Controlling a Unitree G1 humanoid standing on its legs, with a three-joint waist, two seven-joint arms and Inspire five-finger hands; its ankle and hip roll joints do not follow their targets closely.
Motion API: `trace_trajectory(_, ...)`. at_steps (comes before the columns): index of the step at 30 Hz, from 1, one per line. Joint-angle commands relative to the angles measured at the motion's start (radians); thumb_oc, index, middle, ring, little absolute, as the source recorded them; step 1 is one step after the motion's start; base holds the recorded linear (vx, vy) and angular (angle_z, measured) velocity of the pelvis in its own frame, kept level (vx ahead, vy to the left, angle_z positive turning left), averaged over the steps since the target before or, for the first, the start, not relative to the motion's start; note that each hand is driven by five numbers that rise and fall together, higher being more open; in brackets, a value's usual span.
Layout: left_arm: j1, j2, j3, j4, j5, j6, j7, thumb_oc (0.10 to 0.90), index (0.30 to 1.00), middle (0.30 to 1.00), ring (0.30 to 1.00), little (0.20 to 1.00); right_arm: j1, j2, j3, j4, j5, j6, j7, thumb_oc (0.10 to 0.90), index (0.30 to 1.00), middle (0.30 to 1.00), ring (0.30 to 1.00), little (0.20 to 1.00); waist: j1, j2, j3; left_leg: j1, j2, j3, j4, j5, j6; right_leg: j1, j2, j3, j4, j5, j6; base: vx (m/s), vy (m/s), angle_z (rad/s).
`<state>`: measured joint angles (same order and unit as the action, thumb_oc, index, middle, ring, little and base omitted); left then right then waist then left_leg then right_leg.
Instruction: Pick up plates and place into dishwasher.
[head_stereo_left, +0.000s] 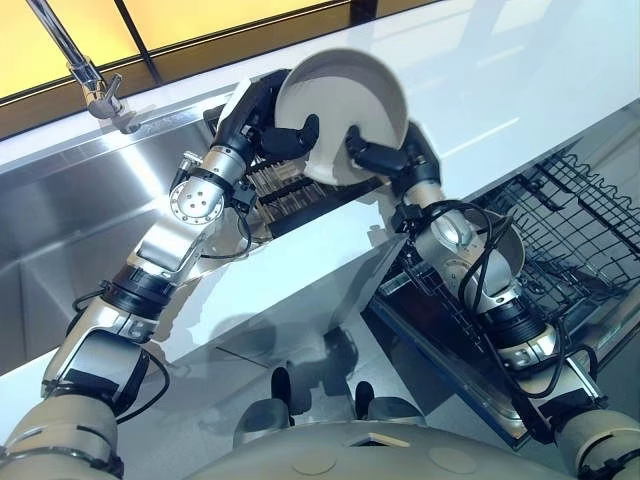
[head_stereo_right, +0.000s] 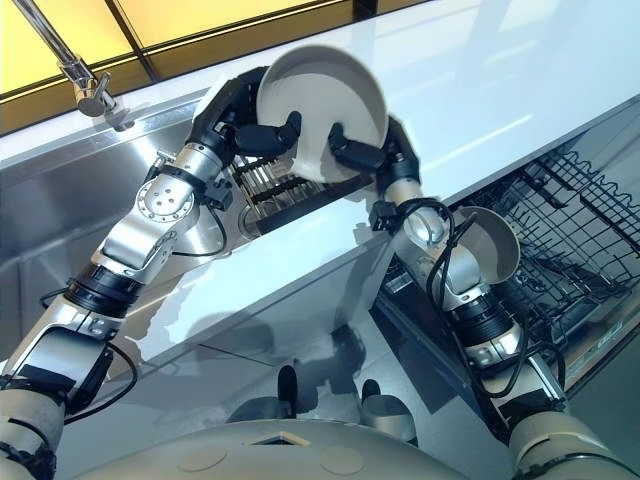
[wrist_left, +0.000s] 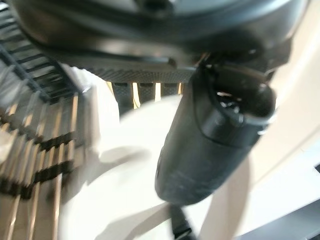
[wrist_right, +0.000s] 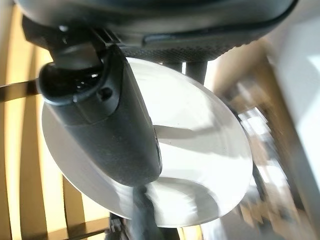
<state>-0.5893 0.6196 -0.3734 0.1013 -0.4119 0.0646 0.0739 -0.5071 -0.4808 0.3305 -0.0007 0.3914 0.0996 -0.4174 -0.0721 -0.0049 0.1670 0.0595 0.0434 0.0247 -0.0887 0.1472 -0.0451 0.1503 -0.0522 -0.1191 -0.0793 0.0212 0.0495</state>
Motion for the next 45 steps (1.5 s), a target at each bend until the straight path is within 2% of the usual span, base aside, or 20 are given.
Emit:
trace_trajectory(1,-0.042,0.076,0.147,0.041,-0.015,-0.033,0.019,0.8,0.9,0.9,0.9,0.9,-0.196,-0.176,-0.232,0.008,-0.315,-0.17,-0.173,0.1,0.3,0.3,0.3,0.2,-0.008,0.012,-0.139,0.023,-0.051,0.018,0.011,-0.144,0.004,-0.078,0.06,-0.058,0.123,-0.096,0.05,0.0,0.0,0.0)
trace_trajectory(4,-0.032,0.163,0.215,0.053,-0.013,-0.016,-0.013,0.8,0.9,0.9,0.9,0.9,-0.123,-0.312,-0.333,0.091,-0.269,-0.159,-0.17,0.1,0.3,0.3,0.3,0.2,-0.014,0.021,-0.137,0.019,-0.048,0.015,0.013,-0.138,0.001,-0.084,0.06,-0.058,0.131,-0.096,0.05,0.01,-0.012,-0.01)
trace_trajectory(7,0.005,0.227,0.285,0.047,-0.01,0.002,-0.025,0.8,0.9,0.9,0.9,0.9,-0.003,-0.38,-0.435,0.164,-0.277,-0.157,-0.162,0.1,0.3,0.3,0.3,0.2,-0.02,0.028,-0.133,0.019,-0.046,0.008,0.012,-0.138,0.0,-0.083,0.059,-0.054,0.138,-0.103,0.05,0.02,-0.044,-0.06)
trace_trajectory(9,0.031,0.253,0.331,0.052,-0.01,0.009,-0.031,0.8,0.9,0.9,0.9,0.9,0.069,-0.396,-0.492,0.196,-0.275,-0.155,-0.148,0.1,0.3,0.3,0.3,0.2,-0.024,0.031,-0.128,0.02,-0.045,0.005,0.011,-0.138,-0.001,-0.082,0.059,-0.049,0.142,-0.107,0.05,0.02,-0.041,-0.06)
trace_trajectory(13,0.089,0.278,0.409,0.079,-0.024,0.003,-0.033,0.8,0.9,0.9,0.9,0.9,0.192,-0.384,-0.571,0.251,-0.285,-0.158,-0.136,0.1,0.3,0.3,0.3,0.2,-0.03,0.039,-0.121,0.025,-0.044,-0.004,0.008,-0.144,-0.003,-0.08,0.059,-0.044,0.149,-0.122,0.049,0.03,-0.021,-0.03)
trace_trajectory(17,0.138,0.284,0.459,0.098,-0.017,-0.009,-0.024,0.8,0.9,0.9,0.9,0.9,0.274,-0.369,-0.624,0.283,-0.261,-0.163,-0.176,0.1,0.3,0.3,0.3,0.2,-0.035,0.045,-0.11,0.02,-0.041,-0.002,0.011,-0.135,-0.002,-0.087,0.06,-0.044,0.16,-0.12,0.046,0.02,-0.004,-0.01)
trace_trajectory(22,0.217,0.282,0.542,0.09,-0.006,-0.017,0.006,0.8,0.9,0.9,0.9,0.9,0.424,-0.281,-0.704,0.272,-0.204,-0.232,-0.165,0.1,0.3,0.3,0.3,0.2,-0.052,0.054,-0.09,0.023,-0.039,-0.001,0.013,-0.137,0.002,-0.098,0.058,-0.044,0.183,-0.132,0.047,0.0,0.0,0.0)
trace_trajectory(26,0.265,0.277,0.598,0.076,-0.003,0.002,0.028,0.8,0.9,0.9,0.9,0.9,0.515,-0.175,-0.686,0.211,-0.206,-0.278,-0.092,0.1,0.3,0.3,0.3,0.2,-0.071,0.059,-0.077,0.024,-0.037,0.007,0.015,-0.138,0.007,-0.112,0.054,-0.044,0.202,-0.138,0.048,0.0,0.0,0.0)
trace_trajectory(29,0.286,0.27,0.615,0.076,-0.003,0.0,0.043,0.8,0.9,0.9,0.9,0.9,0.544,-0.131,-0.642,0.175,-0.22,-0.297,-0.044,0.1,0.3,0.3,0.3,0.2,-0.081,0.06,-0.069,0.025,-0.039,0.01,0.016,-0.139,0.011,-0.118,0.051,-0.045,0.21,-0.14,0.049,-0.02,0.016,-0.01)
trace_trajectory(35,0.316,0.253,0.626,0.116,-0.01,-0.042,0.049,0.8,0.9,0.9,0.9,0.9,0.564,-0.094,-0.551,0.129,-0.261,-0.298,0.017,0.1,0.3,0.3,0.3,0.2,-0.089,0.062,-0.061,0.03,-0.04,0.018,0.015,-0.144,0.01,-0.119,0.047,-0.048,0.213,-0.148,0.055,0.0,0.03,-0.08)
trace_trajectory(40,0.333,0.227,0.605,0.126,-0.016,-0.067,0.065,0.8,0.9,0.9,0.9,0.9,0.564,-0.064,-0.445,0.121,-0.299,-0.242,0.065,0.1,0.3,0.3,0.3,0.2,-0.085,0.064,-0.05,0.024,-0.043,0.018,0.014,-0.14,0.01,-0.125,0.044,-0.054,0.209,-0.144,0.057,-0.01,0.022,-0.02)
trace_trajectory(45,0.317,0.217,0.567,0.126,-0.021,-0.066,0.08,0.8,0.9,0.9,0.9,0.9,0.538,-0.055,-0.334,0.179,-0.383,-0.172,0.043,0.1,0.3,0.3,0.3,0.2,-0.071,0.066,-0.042,0.019,-0.045,0.014,0.014,-0.137,0.01,-0.127,0.042,-0.058,0.206,-0.141,0.056,0.0,0.0,0.0)
